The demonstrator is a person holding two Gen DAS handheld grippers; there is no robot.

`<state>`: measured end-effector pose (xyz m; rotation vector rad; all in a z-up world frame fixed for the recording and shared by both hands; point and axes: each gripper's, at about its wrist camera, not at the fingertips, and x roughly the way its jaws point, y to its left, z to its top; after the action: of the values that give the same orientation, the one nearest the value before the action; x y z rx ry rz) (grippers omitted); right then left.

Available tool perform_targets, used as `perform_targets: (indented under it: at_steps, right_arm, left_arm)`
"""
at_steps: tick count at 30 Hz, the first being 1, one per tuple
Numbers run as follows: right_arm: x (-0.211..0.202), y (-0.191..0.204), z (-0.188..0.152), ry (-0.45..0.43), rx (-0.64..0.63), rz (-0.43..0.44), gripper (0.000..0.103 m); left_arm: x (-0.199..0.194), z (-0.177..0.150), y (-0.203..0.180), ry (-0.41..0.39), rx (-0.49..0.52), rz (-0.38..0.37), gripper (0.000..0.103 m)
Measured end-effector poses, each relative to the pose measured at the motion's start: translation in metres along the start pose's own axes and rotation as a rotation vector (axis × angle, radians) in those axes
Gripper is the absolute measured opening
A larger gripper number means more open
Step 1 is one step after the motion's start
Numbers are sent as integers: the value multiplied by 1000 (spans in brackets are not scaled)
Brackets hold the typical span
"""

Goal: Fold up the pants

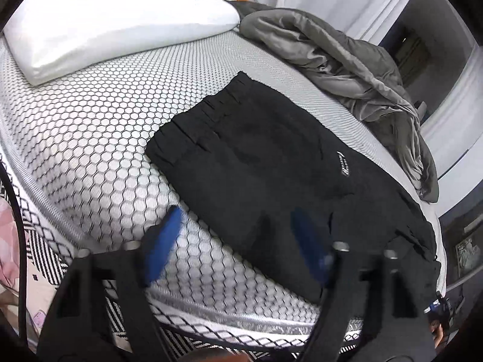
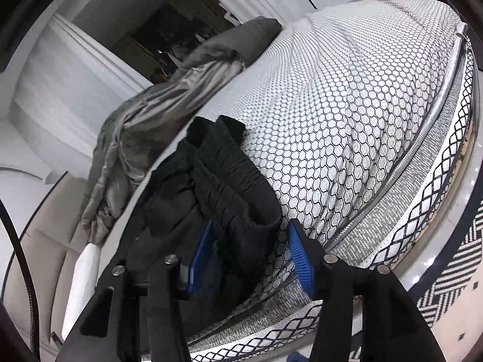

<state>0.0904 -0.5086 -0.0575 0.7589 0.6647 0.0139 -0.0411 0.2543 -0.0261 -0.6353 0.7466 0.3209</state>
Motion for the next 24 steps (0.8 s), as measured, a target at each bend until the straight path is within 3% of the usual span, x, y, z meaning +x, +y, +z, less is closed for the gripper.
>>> perform_targets:
  at_steps: [2,3,4,5,6,8,10,18,19,21,24]
  right_arm:
    - [1,-1,1,11,2,6,52]
    - [-1,-3,0,12,-1,2,52]
    - [2,2,1,15,-7,-4,52]
    - [4,6,2,17,-14,-5,52]
    - [6,8,2,20,-22,-8,52]
    - [13,14,4,28,-39,-27,52]
    - [15,18,1,46,-49,-42,52]
    - [19,12,-2,61,-41,39,53]
    - [22,15,0,64,-56,34,32]
    - [18,25,4,50,-98,-1,14]
    - [-2,24,5,11,-123,-23,14]
  left_arm:
    - [12,8,6,-5,-28,-11,60]
    - [21,13,9,2,-37,-2,52]
    - [26,16,12,2,-44,9,36]
    - [33,21,17,-7,-69,35,26]
    - [35,23,20,-17,-91,45,6]
    - [27,21,30,-54,-135,15,4]
    - [10,13,35,-94,-101,20,4]
    - [2,5,47,-90,-107,41,4]
    - [2,6,45,-88,-103,51,4]
    - [1,5,43,-85,-98,58,4]
    - [2,3,41,-65,-88,53,8]
